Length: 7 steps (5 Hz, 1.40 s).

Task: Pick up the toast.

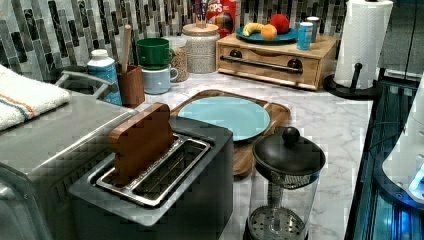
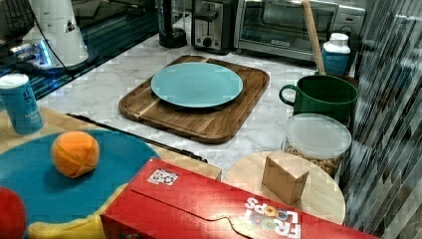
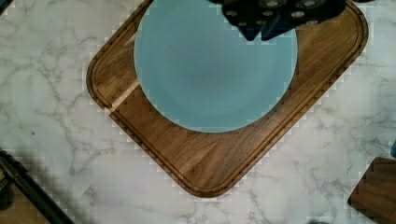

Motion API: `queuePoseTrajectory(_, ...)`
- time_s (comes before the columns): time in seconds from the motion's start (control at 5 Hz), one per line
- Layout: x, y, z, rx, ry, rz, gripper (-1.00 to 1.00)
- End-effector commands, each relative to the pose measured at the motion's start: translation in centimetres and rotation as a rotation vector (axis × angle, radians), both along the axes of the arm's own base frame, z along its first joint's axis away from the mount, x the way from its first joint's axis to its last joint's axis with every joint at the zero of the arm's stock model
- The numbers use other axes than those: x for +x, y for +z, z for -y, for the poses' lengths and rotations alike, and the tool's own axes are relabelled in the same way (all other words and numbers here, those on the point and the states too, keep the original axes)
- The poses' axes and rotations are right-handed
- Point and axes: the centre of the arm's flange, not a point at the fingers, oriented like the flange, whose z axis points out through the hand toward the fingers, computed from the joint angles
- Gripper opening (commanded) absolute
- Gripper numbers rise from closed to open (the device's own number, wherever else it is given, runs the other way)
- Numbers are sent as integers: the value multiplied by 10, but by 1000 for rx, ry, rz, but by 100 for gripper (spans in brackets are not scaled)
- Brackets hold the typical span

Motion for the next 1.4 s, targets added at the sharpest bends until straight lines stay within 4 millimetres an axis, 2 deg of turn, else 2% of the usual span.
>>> queuePoseTrajectory(0.2,0,0,-2,-1,3,1,-100)
queuePoseTrajectory(0.4,-8,-3,-23,-15,-56,24,-100)
queuePoseTrajectory(0.8,-28,7,-98,-52,-238,64,-100)
queuePoseTrajectory(1.4,-74,29,-199,-8,-416,112,-100)
